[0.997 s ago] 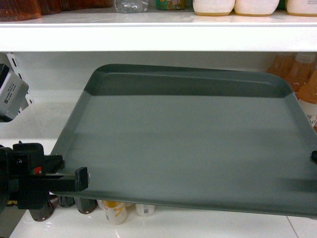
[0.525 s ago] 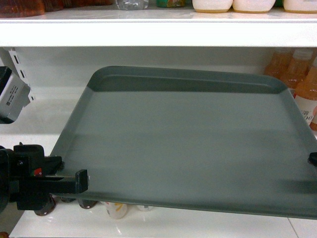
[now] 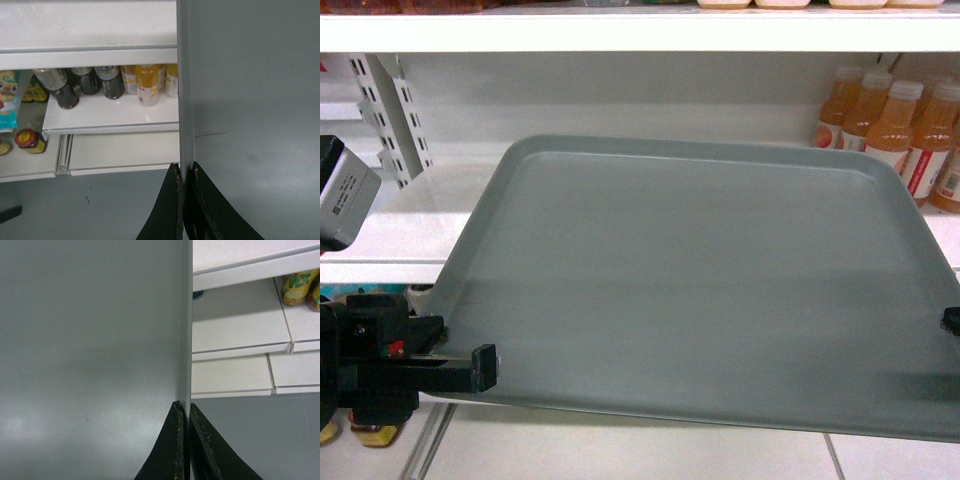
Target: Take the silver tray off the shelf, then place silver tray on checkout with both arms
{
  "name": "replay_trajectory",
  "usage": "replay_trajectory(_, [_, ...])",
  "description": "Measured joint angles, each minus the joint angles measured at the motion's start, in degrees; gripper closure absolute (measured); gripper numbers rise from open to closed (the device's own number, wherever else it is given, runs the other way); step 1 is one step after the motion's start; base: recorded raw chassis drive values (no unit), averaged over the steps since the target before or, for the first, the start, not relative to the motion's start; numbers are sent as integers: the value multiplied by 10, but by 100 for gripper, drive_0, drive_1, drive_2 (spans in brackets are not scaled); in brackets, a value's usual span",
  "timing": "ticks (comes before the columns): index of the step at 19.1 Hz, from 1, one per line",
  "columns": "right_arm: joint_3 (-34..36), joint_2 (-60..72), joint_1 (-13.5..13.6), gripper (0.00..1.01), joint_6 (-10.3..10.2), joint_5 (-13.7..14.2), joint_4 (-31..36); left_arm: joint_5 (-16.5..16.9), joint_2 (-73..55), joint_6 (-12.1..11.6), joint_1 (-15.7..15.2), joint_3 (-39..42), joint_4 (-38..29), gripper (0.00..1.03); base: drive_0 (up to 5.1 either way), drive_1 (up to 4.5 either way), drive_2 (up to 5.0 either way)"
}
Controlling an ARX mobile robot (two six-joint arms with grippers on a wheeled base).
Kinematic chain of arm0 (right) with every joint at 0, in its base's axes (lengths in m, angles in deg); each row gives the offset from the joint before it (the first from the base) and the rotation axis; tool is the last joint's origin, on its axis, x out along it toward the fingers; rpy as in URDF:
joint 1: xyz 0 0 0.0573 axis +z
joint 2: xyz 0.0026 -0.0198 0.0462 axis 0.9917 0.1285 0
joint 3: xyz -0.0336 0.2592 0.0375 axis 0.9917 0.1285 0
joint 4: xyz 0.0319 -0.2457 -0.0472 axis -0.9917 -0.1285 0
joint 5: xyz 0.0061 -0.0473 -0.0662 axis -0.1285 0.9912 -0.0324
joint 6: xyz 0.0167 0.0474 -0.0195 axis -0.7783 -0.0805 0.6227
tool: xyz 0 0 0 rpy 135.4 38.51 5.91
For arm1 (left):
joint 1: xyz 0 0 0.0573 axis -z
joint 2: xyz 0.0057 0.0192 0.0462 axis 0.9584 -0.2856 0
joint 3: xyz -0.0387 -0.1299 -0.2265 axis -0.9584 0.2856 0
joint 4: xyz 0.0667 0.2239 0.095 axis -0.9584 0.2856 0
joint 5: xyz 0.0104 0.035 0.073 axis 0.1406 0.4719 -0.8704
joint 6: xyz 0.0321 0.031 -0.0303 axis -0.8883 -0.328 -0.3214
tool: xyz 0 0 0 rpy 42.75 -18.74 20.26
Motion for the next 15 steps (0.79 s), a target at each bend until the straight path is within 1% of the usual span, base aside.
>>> replay_trajectory(15, [0,0,-3,99,0,-3,-2,1,0,0,0,0,1,100,11,-418,440])
